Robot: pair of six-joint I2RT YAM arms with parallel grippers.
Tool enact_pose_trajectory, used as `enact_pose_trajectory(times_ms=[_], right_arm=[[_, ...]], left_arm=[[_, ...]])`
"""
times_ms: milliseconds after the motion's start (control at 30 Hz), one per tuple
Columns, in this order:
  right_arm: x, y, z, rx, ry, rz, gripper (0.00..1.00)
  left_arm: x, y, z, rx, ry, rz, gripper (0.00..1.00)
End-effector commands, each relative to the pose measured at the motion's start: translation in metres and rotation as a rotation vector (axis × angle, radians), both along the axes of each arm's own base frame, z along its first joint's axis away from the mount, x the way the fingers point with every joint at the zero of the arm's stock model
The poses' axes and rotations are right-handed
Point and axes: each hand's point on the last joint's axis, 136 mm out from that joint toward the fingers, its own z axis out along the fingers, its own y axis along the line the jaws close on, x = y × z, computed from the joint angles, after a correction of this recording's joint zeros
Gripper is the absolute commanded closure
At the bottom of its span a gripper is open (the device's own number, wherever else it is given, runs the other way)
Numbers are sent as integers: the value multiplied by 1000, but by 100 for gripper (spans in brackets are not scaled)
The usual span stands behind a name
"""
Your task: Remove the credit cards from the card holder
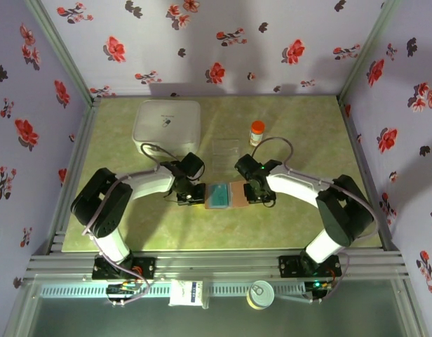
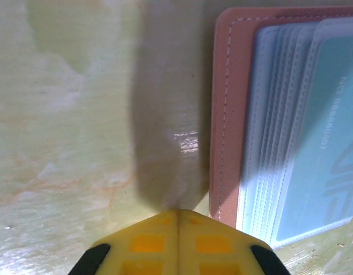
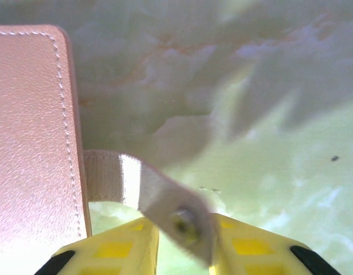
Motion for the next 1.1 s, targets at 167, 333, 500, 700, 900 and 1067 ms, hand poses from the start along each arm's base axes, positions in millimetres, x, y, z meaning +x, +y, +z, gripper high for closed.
enact_pose_trajectory(times_ms=[167, 333, 500, 700, 900, 1067], right_arm=[[0, 4, 47, 18, -61, -17, 67], [5, 34, 64, 128, -89, -5, 65], [16, 84, 62, 370, -71, 11, 64], [25, 99, 37, 485, -1, -25, 66], [26, 67, 17, 318, -4, -74, 66], [25, 22, 17, 91, -56, -102, 62]], left_arm=[[9, 8, 27, -16, -57, 21, 100], [13, -4, 37, -78, -68, 28, 100], [19, -24, 38, -157, -48, 30, 100], [25, -41, 44, -213, -54, 20, 100], [26, -46, 38, -197, -41, 12, 100], [28, -43, 35, -159, -48, 7, 100]])
